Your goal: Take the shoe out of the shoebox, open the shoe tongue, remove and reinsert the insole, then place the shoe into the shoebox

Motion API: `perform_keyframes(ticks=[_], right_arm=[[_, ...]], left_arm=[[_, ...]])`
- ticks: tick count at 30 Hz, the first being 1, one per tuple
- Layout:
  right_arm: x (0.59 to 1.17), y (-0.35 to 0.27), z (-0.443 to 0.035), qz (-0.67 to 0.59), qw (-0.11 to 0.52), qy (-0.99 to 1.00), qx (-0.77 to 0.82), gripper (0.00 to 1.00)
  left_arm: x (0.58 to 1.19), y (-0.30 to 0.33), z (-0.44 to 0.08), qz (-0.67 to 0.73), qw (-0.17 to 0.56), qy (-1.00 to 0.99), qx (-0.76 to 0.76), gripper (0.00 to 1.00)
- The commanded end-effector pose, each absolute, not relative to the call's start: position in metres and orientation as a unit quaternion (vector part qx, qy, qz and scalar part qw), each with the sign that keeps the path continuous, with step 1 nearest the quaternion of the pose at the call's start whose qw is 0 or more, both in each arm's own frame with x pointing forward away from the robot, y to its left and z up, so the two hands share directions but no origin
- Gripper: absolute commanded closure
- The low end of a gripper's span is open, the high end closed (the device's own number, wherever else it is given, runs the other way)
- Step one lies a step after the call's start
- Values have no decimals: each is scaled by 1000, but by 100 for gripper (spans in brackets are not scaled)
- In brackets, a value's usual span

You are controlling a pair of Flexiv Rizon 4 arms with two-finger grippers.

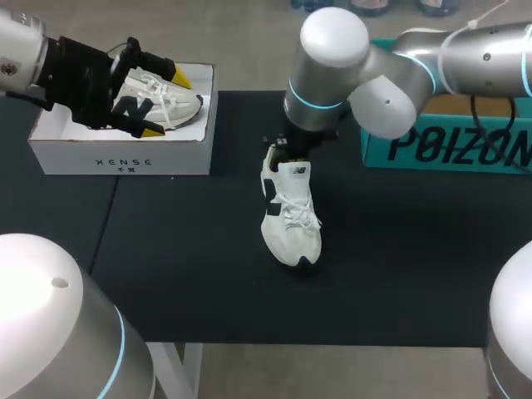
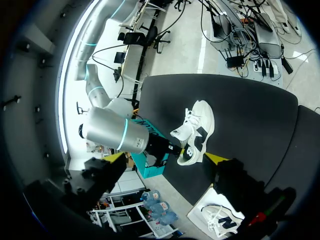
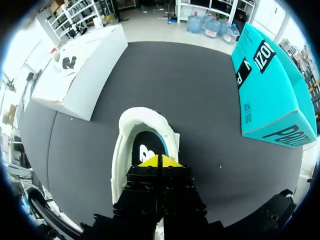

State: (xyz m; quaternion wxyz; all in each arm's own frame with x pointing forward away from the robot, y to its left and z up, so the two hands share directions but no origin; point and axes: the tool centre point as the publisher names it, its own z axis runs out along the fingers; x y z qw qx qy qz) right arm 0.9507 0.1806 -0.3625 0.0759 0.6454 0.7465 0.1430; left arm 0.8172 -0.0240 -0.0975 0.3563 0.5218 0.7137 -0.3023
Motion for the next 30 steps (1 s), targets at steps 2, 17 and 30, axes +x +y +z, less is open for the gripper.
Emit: perform_keyframes(ticks=[2,17,30], right_arm=[[957,177,-376,140,66,748,646,100],[958,192,-403,117,52,764,633,100],[947,196,-410,107,33,772,626,100]], left_arm=[[817,-24,-98,-301,356,714,522,0],[817,-24,-98,-301,356,714,522,0],[817,-24,-98,-301,356,714,522,0]])
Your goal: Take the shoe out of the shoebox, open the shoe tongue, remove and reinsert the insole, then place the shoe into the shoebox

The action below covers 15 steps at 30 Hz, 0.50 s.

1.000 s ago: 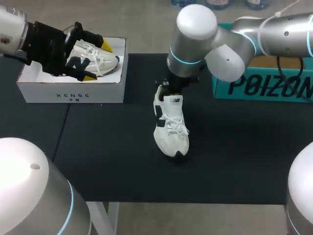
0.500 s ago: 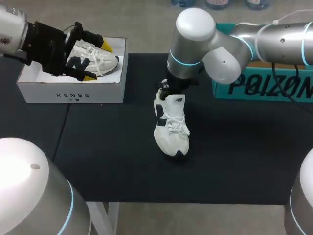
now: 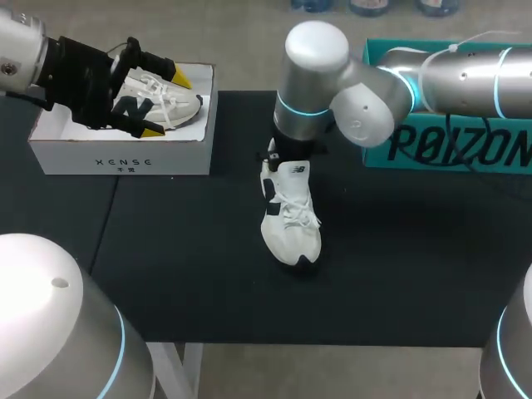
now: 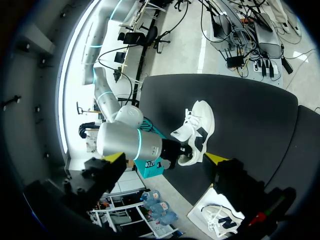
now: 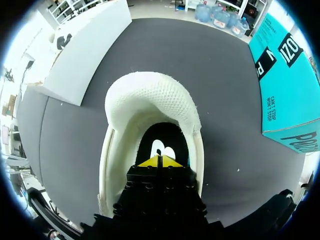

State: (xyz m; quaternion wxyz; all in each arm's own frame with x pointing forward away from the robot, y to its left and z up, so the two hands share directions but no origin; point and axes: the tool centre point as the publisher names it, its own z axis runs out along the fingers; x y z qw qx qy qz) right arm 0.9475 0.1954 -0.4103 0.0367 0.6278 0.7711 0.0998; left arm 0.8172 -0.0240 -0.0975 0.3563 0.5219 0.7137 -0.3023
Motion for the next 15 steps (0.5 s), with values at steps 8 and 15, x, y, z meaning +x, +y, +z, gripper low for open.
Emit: perform_keyframes(ticks=[8,15], right_arm=[[945,188,-372,125,38,774,620,100],[938,185,-397,96,16,777,622,100]], left_arm=[[817,-24,-98,-301,356,714,522,0],[817,-24,-98,-301,356,714,522,0]])
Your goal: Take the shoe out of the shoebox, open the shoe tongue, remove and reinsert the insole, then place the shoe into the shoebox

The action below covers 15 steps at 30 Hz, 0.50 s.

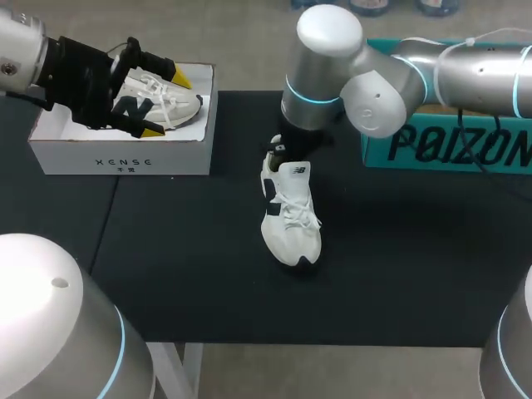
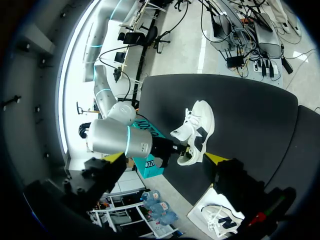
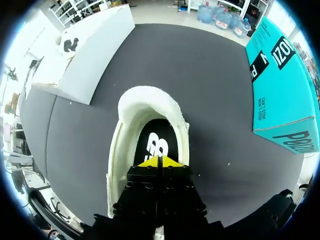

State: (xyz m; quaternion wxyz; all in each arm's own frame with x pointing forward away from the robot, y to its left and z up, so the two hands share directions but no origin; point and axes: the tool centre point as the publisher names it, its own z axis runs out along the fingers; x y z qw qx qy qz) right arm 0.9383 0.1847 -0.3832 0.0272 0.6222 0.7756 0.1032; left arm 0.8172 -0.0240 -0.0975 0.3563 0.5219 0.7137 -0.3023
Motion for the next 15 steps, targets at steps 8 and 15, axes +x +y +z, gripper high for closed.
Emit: perform_keyframes(ticks=[8,15], right_arm=[[933,200,-426,74,-14,788,611,100],[933,212,-423,82,-25,798,597,100]], left_arm=[[817,-24,-98,-301,356,714,522,0],[817,-24,-98,-301,356,714,522,0]])
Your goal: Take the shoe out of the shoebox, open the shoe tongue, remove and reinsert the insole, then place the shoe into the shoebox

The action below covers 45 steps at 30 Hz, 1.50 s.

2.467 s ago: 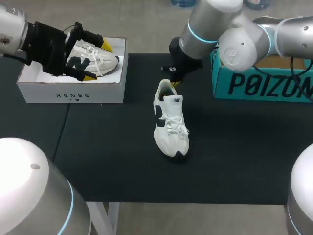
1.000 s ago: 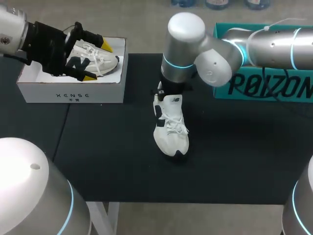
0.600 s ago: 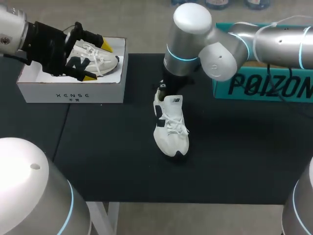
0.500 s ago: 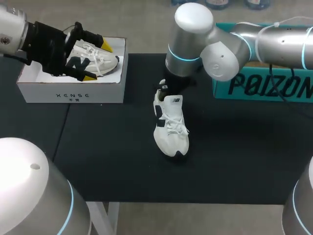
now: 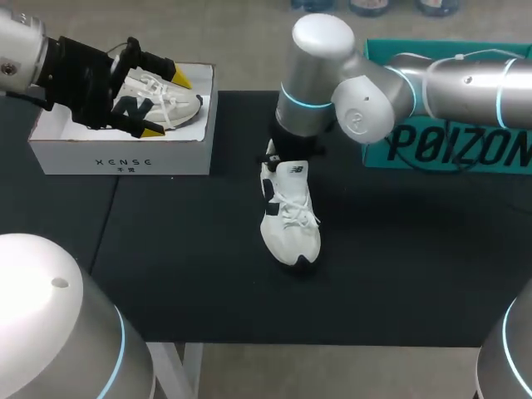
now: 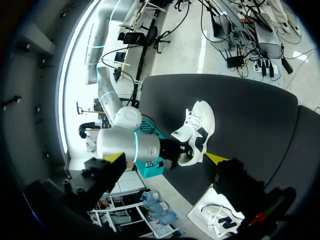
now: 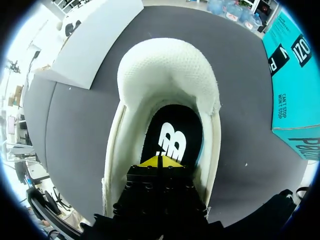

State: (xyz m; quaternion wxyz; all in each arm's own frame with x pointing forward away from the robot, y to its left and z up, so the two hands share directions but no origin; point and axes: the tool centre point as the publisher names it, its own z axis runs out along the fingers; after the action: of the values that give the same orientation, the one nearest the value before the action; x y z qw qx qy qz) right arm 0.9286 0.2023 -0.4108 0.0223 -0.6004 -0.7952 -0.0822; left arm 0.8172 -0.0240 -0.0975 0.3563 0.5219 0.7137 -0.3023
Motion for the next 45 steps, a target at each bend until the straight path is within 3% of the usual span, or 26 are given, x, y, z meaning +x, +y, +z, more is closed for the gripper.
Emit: perform_keyframes(ticks=[1,10,16,45], right_arm=[[933,212,-418,-83,24,-799,-595,100],[933,198,-372,-109,17,-786,-608,100],[926,192,-359,-82,55,-782,-615,100],[923,193,-339,-77,74,-779,-619,100]], left_arm=[[817,-24,-98,-301,356,714,522,0],[817,-24,-98,-301,356,714,522,0],[817,-24,-98,-301,356,714,522,0],[817,-24,-98,-301,356,714,522,0]])
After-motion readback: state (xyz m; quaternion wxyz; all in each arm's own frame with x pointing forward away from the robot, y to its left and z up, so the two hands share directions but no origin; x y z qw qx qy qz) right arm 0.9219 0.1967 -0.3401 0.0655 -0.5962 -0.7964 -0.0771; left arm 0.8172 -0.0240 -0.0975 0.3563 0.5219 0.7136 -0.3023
